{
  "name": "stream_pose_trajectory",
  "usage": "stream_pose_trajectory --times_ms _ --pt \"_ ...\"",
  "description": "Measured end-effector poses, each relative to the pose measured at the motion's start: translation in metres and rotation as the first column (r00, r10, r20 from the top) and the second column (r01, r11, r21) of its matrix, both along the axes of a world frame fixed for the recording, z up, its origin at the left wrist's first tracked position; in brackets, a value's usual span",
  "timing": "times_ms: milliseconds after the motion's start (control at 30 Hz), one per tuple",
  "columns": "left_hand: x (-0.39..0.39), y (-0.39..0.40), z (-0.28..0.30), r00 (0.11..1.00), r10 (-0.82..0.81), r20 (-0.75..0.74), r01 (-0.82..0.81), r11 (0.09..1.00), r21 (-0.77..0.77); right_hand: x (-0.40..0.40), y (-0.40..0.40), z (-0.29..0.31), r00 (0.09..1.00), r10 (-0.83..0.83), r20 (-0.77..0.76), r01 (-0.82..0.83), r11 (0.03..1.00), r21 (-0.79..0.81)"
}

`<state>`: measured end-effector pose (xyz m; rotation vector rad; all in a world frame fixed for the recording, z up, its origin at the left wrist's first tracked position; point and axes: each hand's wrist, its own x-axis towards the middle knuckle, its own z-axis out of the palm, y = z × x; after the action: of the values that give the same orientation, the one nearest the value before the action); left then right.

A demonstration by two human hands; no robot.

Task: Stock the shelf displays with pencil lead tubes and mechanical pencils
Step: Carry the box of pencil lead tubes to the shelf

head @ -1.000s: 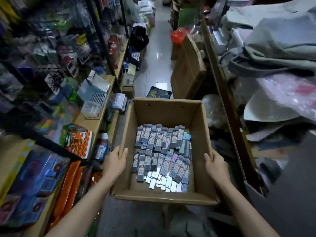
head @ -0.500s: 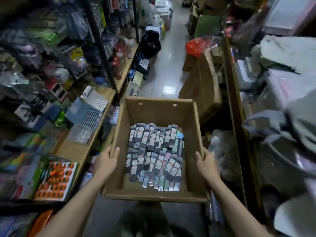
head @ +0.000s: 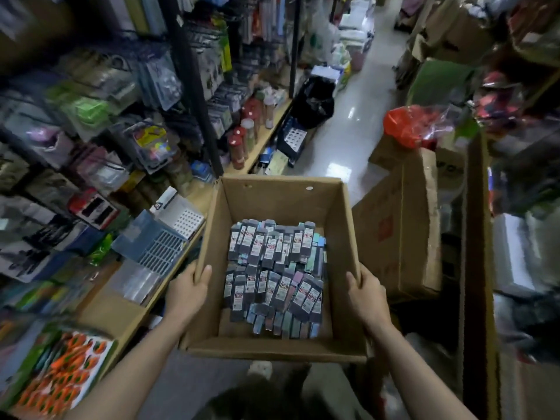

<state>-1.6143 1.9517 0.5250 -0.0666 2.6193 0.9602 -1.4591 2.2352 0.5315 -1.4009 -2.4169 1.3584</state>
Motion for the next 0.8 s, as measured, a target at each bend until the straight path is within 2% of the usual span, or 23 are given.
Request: stream_pose_trajectory --times_ms 200,400,633,800 --pt "-0.001 0.018 -0.002 0.954 0.298 0.026 -0.299 0.953 0.048 -0.099 0.057 -0.002 0.935 0.354 0.005 -0.354 0.935 -0.006" --pt "0.019 0.005 -0.006 0.81 0.586 0.017 -0.586 0.81 0.035 -0.176 0.044 -0.006 0.793 0.609 0.025 -0.608 0.793 -0.032" --pt "0.033 -0.041 -0.028 0.678 0.735 0.036 -0.735 0.678 0.013 -0.221 -0.018 -0.015 0.629 0.776 0.043 -0.776 0.63 -0.028" --pt "0.049 -0.059 -0.028 0.59 0.806 0.042 -0.807 0.59 0.016 -0.231 -0.042 -0.011 0.557 0.829 0.053 -0.829 0.559 -0.032"
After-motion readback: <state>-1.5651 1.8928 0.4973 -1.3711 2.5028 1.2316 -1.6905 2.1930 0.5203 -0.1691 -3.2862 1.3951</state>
